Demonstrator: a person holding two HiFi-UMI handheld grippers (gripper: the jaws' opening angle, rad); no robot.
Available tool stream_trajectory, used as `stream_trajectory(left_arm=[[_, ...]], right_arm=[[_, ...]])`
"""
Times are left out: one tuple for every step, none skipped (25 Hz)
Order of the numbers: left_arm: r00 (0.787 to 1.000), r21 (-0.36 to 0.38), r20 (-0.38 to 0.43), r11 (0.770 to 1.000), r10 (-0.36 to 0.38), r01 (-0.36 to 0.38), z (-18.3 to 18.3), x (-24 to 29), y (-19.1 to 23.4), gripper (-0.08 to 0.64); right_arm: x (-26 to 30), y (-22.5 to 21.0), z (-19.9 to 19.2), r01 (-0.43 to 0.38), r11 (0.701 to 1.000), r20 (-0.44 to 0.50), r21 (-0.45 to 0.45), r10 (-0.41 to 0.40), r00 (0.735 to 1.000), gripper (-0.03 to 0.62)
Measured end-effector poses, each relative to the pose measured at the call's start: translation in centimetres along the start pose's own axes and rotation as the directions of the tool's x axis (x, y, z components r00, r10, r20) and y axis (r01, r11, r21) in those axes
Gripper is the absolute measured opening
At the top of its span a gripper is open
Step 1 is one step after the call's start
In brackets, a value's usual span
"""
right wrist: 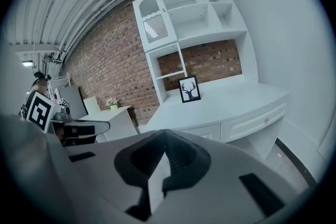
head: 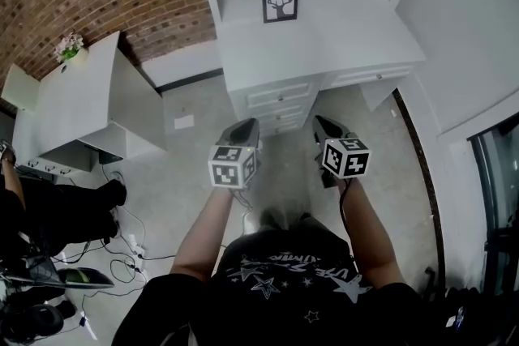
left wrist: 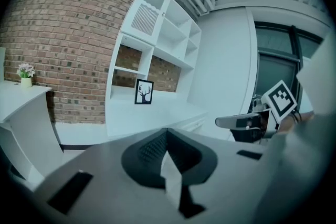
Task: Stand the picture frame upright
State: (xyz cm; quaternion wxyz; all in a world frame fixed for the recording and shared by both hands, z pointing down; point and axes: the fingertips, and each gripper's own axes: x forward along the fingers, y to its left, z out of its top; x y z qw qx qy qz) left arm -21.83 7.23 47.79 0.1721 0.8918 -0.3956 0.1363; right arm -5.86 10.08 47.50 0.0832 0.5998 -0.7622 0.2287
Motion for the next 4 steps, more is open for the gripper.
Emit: stream_trajectory(left_arm=[[1.0, 0.005, 0.001, 1.0, 0.0, 0.0, -0.01, -0.12, -0.23, 0.018], [1.0, 0.009, 0.002, 1.0, 0.002, -0.002, -0.05, -0.28, -0.42, 0.018], [1.0, 0.013, 0.003, 1.0, 0.004, -0.004, -0.13, -0.47, -0.57, 0.018], [1.0, 0.016, 0.003, 1.0, 0.007, -0.007, -0.22, -0.67, -0.7, 0.018]], right_arm=[[-0.16, 0.03, 0.0, -0.002, 1.0, 0.0, -0.004, 0.002, 1.0, 0.015], [-0.33, 0.08, -0.02, -0.004, 1.0, 0.0, -0.007, 0.004, 1.0, 0.015], [-0.51, 0.15, -0.06, -0.007, 1.0, 0.0, -0.009, 0.007, 1.0, 0.015], [-0.69, 0.22, -0.11, -0.01, 1.0, 0.001, -0.011, 0.01, 1.0, 0.015]])
